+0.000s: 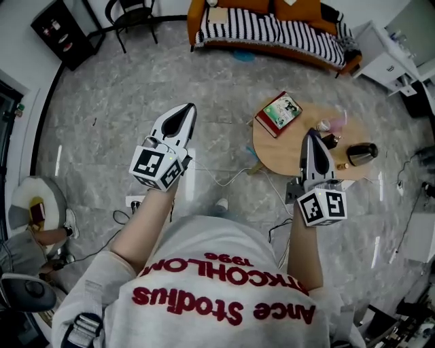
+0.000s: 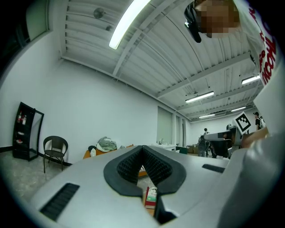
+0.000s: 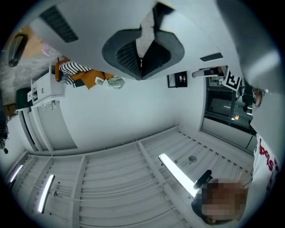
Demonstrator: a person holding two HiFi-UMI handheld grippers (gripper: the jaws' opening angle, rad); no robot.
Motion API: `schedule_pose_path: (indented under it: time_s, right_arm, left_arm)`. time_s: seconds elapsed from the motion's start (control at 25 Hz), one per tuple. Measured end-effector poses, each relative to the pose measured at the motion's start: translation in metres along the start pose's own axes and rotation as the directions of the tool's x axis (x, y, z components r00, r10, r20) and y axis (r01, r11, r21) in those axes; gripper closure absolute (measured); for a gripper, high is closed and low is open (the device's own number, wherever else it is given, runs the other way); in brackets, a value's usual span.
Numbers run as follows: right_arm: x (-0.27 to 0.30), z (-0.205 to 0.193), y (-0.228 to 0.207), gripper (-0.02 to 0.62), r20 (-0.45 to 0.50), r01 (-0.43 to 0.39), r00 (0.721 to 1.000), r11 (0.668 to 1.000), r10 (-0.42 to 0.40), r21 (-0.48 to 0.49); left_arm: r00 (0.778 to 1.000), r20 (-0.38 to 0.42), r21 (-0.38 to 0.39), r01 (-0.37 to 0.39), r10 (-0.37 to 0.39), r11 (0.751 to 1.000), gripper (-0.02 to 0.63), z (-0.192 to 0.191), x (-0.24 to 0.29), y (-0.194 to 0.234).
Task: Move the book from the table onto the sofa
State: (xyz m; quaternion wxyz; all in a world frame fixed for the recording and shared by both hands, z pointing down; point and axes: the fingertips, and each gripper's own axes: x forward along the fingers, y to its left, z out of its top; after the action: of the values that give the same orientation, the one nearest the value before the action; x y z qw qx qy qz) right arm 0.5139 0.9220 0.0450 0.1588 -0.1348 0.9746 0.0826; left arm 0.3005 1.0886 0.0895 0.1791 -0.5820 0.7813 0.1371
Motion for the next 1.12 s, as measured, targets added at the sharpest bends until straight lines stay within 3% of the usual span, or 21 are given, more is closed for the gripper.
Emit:
schedule_pose_path:
  time_s: [0.56, 0.84, 1.12]
  right_arm:
    - [0.064, -0.014, -0.086, 0.568, -0.02, 0.041, 0.999, 0.997, -0.04, 0.072]
    - [0.109, -0.01, -0.138, 0.568, 0.006, 0.139, 0.99, 0.988, -0.14, 0.066]
    - [0.174, 0.004, -0.203, 0.568, 0.014, 0.277, 0.96, 0.958, -0.279, 0.069]
  left_arm:
    - [1.0, -0.029, -0.001, 0.005, -0.005, 1.0, 0.589, -0.025, 0.11, 0.011]
    - [0.994, -0.033, -0.018, 0.106, -0.107, 0.994, 0.589, -0.041, 0.206, 0.028]
    - [0.96, -0.063, -0.037, 0.272, -0.274, 0.962, 0.589, -0.049, 0.339, 0.045]
